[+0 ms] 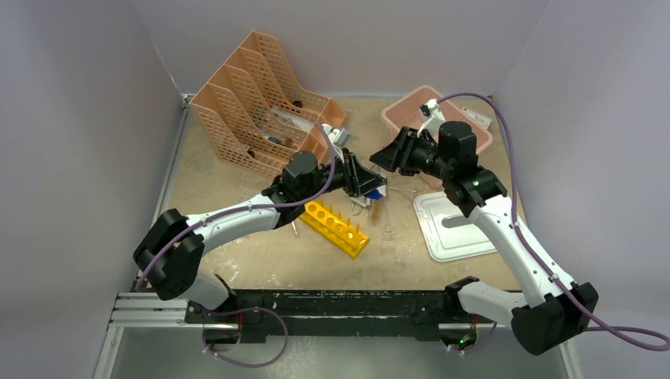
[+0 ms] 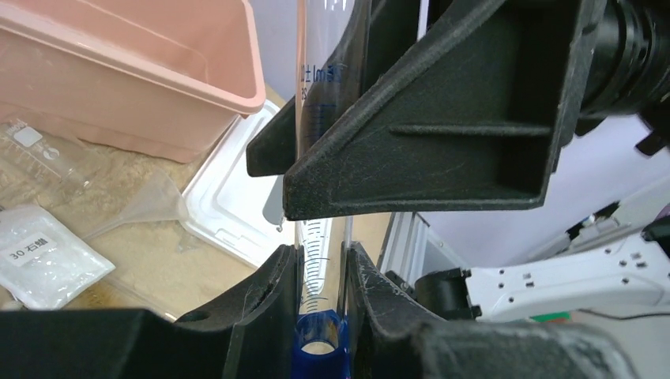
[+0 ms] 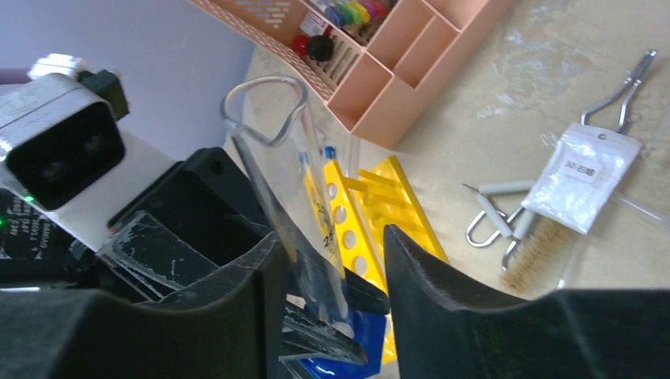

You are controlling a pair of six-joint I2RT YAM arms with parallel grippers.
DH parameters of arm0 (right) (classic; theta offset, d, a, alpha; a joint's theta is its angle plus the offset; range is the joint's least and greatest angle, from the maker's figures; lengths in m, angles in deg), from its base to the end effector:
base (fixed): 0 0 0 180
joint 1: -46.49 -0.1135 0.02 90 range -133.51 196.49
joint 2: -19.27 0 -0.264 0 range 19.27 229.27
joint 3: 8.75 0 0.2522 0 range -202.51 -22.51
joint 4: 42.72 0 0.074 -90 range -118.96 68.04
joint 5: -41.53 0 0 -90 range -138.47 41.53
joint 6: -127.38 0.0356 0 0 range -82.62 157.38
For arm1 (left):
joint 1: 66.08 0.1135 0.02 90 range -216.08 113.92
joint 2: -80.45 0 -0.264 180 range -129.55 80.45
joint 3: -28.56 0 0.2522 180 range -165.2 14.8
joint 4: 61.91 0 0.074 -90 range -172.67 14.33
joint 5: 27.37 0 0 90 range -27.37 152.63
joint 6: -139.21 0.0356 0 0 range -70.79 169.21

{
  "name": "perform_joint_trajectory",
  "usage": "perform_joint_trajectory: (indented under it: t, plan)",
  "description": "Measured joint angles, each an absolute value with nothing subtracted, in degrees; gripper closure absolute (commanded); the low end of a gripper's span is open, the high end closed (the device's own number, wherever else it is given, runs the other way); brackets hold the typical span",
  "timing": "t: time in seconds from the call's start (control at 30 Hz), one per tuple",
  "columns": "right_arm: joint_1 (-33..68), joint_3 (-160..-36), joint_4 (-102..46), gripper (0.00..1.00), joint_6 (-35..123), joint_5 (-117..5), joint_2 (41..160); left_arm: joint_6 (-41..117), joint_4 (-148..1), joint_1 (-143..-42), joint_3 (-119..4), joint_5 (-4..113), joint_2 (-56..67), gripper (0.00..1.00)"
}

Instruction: Organize the chemistry lab equipment

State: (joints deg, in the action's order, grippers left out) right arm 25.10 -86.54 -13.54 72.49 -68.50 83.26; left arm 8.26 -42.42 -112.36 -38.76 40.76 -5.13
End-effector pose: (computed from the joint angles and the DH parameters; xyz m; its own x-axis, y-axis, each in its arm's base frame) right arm 0.2309 0.1035 0.3824 -0.5760 0.3547 -0.7365 -0.3898 0.6727 0.6289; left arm 0.2297 -0.2593 0.3000 -0.5971 -0.2557 -0.7603 0.7107 0.2710 -0.6492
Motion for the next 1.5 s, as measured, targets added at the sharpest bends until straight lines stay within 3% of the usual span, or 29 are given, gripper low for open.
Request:
perform_joint_trajectory:
  t: [0.2,0.47,0.6,0.7,0.93,1.23,1.5]
  plan:
    - [24.8,-83.8,-19.9,0.62,74.7,-69.2,83.3,4.2,-42.8,-112.6,-38.8,43.6,-5.1,0.94]
    - [25.1,-83.2,-22.1,0.56,76.4,-70.7,84.9,3.3,-44.7,-112.4,-39.9,47.9,-5.2,0.93]
    - [25.1,-83.3,-22.7,0.72,77.5,-71.2,86.0,3.3,-46.8,-112.1,-42.2,49.2,-6.1,0.9]
    - [25.1,-83.3,-22.8,0.82,77.7,-71.4,86.2,3.2,-47.9,-111.9,-42.7,49.3,-6.6,0.73]
    - [25.2,-87.1,-18.9,0.83,76.5,-68.5,89.1,3.3,-50.1,-109.9,-43.2,50.0,-6.3,0.28]
    - [29.9,-110.1,-7.9,0.83,61.3,-56.4,102.0,11.0,-65.0,-104.2,-43.3,55.0,7.6,0.17]
    - [40.3,-119.7,-5.7,0.82,42.2,-44.9,111.5,16.9,-68.9,-103.6,-43.3,60.0,13.9,0.14]
